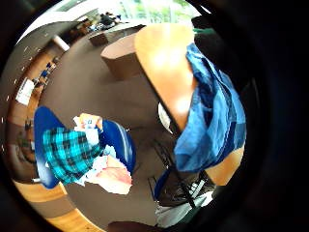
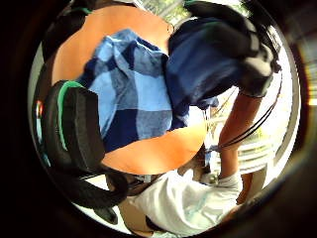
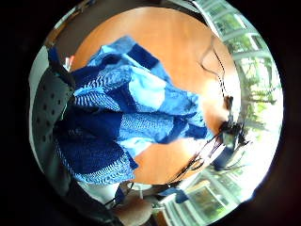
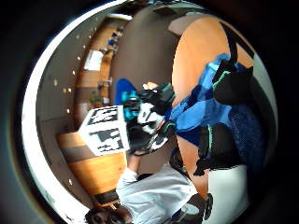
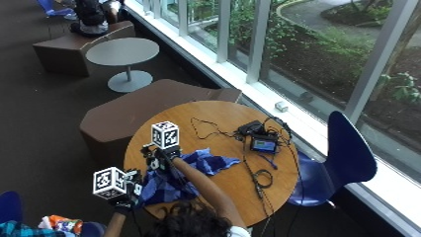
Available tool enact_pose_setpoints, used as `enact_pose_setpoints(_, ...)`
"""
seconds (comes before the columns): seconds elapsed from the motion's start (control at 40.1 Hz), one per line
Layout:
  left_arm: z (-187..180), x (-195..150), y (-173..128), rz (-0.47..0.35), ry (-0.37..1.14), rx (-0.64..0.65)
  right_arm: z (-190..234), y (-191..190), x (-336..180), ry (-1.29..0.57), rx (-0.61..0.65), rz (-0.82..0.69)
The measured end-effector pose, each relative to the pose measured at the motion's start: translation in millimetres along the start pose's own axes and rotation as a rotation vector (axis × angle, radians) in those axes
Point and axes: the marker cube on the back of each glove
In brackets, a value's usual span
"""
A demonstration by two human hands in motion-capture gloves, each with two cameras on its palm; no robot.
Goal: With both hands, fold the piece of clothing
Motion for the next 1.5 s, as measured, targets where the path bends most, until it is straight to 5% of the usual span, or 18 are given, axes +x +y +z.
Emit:
enact_pose_setpoints(0.125,-5.6,-23.6,11.9,-0.074,0.020,0.064,36.3,-33.6,-33.8,-0.092,0.050,-0.163)
enact_pose_setpoints(0.275,-1.3,-26.2,15.6,-0.066,0.015,0.048,41.6,-16.0,-19.1,-0.271,0.100,-0.201)
enact_pose_setpoints(0.399,6.3,-9.3,7.5,-0.006,0.001,0.055,38.2,13.5,14.1,-0.227,0.146,-0.179)
enact_pose_setpoints(0.649,33.3,47.7,-6.8,0.097,-0.025,-0.010,8.2,77.0,79.6,-0.009,0.522,-0.080)
enact_pose_setpoints(1.099,41.6,70.4,-11.8,0.134,-0.136,-0.045,23.3,121.3,115.9,0.141,0.391,0.161)
enact_pose_setpoints(1.373,40.6,46.4,1.6,0.102,-0.140,-0.042,68.8,134.0,240.3,0.298,0.088,0.500)
enact_pose_setpoints(1.498,33.7,30.7,4.9,0.073,-0.126,-0.012,73.5,129.9,269.1,0.290,0.158,0.509)
